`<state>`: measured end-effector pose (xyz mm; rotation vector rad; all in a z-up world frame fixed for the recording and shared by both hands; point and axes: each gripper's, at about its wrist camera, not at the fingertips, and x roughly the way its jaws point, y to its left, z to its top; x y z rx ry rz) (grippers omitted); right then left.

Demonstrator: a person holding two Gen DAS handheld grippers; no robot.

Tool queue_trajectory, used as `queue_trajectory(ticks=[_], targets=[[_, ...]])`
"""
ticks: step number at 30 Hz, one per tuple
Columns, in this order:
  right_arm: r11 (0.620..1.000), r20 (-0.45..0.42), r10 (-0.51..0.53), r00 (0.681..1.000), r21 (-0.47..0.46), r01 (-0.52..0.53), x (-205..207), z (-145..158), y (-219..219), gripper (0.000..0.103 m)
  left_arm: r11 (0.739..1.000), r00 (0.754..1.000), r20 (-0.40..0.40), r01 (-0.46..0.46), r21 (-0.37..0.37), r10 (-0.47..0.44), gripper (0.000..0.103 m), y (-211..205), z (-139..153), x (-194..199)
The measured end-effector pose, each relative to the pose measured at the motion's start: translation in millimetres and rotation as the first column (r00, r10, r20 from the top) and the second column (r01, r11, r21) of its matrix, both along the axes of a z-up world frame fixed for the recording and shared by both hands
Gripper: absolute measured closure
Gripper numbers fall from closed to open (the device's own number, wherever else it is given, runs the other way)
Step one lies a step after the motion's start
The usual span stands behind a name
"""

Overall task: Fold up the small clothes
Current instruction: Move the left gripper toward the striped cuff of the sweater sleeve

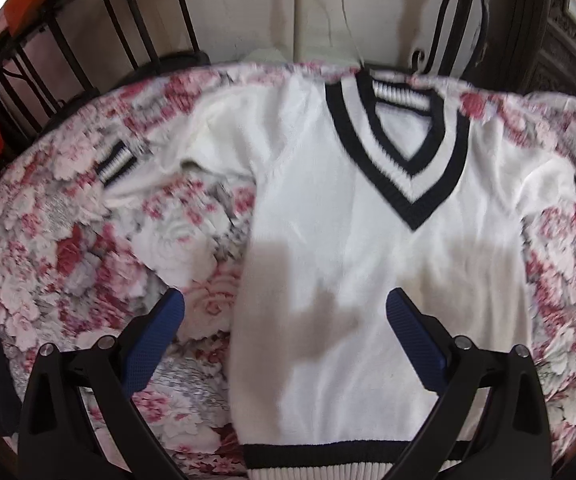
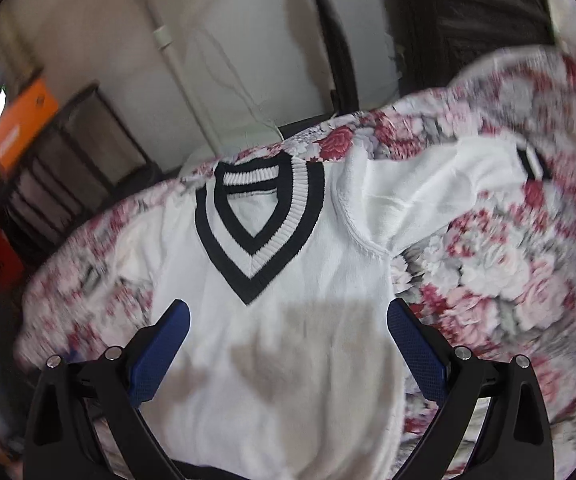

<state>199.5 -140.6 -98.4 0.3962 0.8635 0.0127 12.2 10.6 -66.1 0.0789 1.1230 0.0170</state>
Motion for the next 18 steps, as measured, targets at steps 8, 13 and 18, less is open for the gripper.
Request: queue_trajectory(ticks=[8, 13, 18], targets=[[0.976, -0.043, -0.120, 0.992, 0.176, 0.125, 23.9, -35.6, -62.3, 0.004, 0.998, 0.993, -0.115, -0.013, 0.065, 0.020, 0.005, -16.4, -48.4, 18.8], [0.890, -0.043, -0.253, 0.967, 0.381, 0.250, 28.3, -58.9, -132.8, 0.004, 0.996, 0.989, -0.148, 0.004, 0.092, 0.010, 0.005, -29.5, -65.2, 22.1], [0.877, 0.036, -0.316, 0.948, 0.392, 0.277, 42.9, -61.0, -183.8, 0.011, 0.992, 0.993, -0.114, 0.004, 0.126, 0.010, 0.005, -49.0, -79.7, 33.6]])
